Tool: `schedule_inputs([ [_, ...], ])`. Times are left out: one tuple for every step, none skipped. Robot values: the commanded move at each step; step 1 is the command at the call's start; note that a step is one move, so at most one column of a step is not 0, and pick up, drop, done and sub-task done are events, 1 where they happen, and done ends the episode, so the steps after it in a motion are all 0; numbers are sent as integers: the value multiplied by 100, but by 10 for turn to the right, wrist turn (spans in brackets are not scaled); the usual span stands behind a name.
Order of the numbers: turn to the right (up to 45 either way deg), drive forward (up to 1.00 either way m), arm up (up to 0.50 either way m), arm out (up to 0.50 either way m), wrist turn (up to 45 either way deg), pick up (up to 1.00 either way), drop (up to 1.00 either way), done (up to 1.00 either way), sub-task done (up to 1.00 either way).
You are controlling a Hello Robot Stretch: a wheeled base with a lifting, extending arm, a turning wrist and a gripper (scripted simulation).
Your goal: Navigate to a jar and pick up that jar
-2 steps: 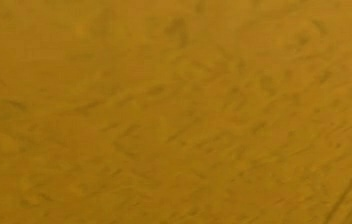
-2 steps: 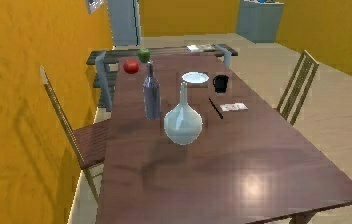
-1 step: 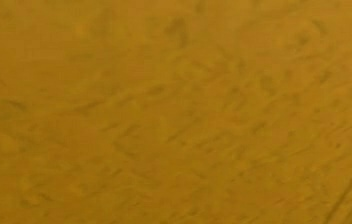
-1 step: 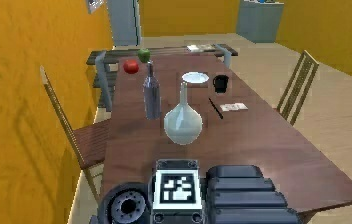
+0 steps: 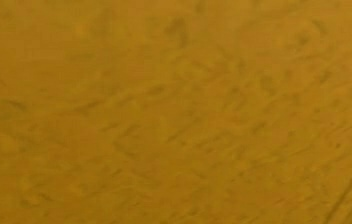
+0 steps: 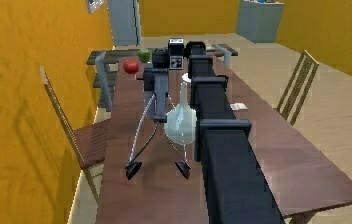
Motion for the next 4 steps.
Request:
schedule_inputs([
  [0, 0, 0, 0, 450, 0, 0, 0, 0],
  [0, 0, 0, 0, 450, 0, 0, 0, 0],
  [0, 0, 0, 0, 450, 0, 0, 0, 0],
  [0, 0, 0, 0, 450, 0, 0, 0, 0],
])
